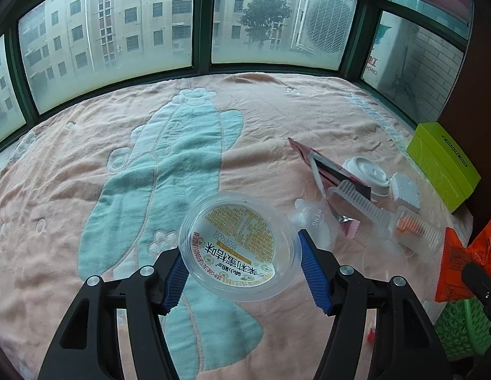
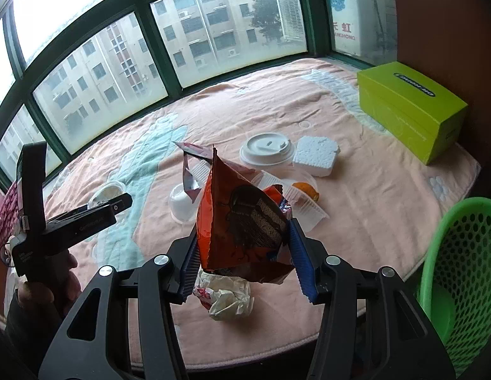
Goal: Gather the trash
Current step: 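Carry both items over the green basket, right tool releasing bag while left tool releases tub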
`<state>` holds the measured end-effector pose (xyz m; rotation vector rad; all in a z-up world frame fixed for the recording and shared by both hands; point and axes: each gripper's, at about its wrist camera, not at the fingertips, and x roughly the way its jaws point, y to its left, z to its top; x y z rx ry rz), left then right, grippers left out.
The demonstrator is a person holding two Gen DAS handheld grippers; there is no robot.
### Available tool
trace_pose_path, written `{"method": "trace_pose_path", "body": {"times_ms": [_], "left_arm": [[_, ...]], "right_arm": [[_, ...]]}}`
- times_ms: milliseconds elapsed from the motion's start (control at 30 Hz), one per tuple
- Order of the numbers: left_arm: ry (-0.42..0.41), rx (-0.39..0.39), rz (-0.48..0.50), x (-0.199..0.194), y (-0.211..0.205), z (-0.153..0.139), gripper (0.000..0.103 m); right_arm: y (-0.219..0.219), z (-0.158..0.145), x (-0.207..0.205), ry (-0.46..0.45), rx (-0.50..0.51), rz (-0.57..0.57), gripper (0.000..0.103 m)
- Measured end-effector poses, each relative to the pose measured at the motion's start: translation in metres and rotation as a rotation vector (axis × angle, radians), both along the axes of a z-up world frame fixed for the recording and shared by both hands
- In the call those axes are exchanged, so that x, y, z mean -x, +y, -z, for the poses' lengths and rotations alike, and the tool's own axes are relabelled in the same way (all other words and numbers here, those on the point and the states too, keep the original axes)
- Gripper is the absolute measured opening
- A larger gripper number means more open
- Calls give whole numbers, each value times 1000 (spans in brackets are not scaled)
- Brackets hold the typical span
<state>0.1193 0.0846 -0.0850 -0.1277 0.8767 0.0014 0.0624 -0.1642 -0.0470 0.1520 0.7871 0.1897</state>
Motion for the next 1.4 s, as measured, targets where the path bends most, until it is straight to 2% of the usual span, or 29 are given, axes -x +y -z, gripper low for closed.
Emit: {"method": "trace_pose_path", "body": {"times_ms": [333, 500, 933, 1233, 1400], "left_arm": [[-57, 47, 110, 13, -48, -36, 62], [-75, 60, 178, 19, -79, -49, 62], [-102, 77, 360, 31, -166, -72, 62], [-123, 91, 468, 43, -221, -84, 62], [-131, 107, 520, 50, -245, -87, 62]], "right_arm": [[-38, -28, 27, -71, -5, 92, 52], [-65, -35, 43, -96, 24, 172, 52], [-154, -18, 92, -43, 61, 431, 52], [-190, -8, 117, -7, 61, 529, 55], [-198, -6, 125, -3, 63, 562, 60]]}}
